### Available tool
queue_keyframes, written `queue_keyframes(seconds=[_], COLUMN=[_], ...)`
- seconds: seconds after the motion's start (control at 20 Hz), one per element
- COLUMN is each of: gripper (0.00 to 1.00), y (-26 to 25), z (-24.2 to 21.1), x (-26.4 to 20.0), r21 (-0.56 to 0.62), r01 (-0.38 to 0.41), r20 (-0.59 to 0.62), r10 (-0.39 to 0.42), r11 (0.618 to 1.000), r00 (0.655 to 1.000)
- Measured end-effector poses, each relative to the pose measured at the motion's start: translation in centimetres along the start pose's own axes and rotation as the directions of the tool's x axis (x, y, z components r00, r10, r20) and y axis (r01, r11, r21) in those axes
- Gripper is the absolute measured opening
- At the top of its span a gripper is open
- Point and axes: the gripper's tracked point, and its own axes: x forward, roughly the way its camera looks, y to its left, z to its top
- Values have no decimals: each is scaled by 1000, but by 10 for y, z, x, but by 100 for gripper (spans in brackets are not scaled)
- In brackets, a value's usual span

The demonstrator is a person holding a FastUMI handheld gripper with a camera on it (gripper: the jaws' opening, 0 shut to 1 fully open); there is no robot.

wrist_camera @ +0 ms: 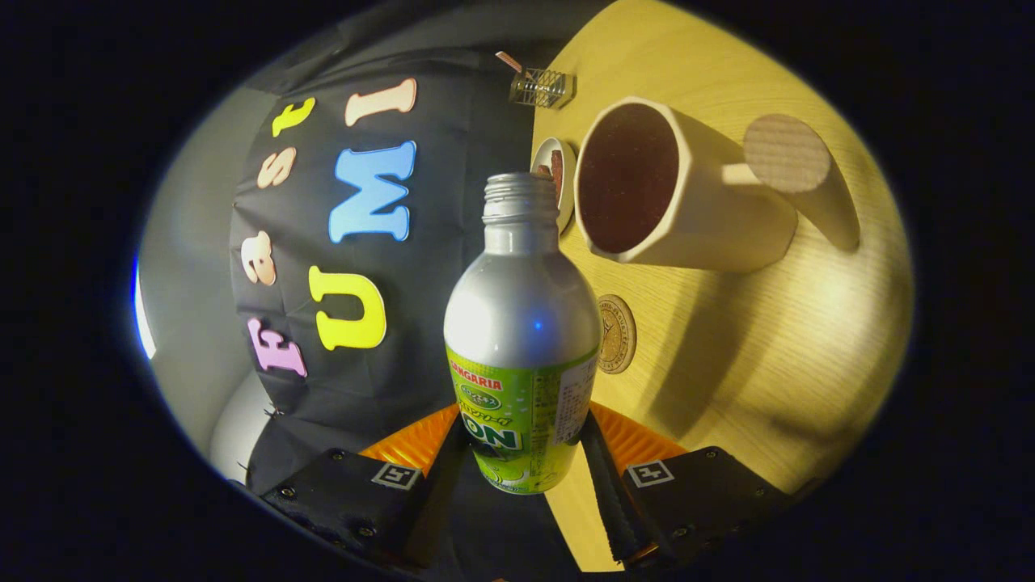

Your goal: Take the bottle from table, then pour the juice into the cup, finally place the bottle on the coaster

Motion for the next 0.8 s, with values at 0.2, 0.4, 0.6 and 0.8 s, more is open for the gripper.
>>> queue_keyframes(seconds=[0.2, 0.4, 0.6, 0.8], gripper=[78, 78, 78, 78], y=[4, 4, 9, 9], z=[-3, -2, -5, -6], x=[2, 0, 0, 0], r21=[77, 154, 213, 255], r01=[4, 6, 2, 9], r20=[-10, 3, 1, -5], r10=[-4, -7, -2, -8], r11=[997, 988, 977, 967], r00=[1000, 1000, 1000, 1000])
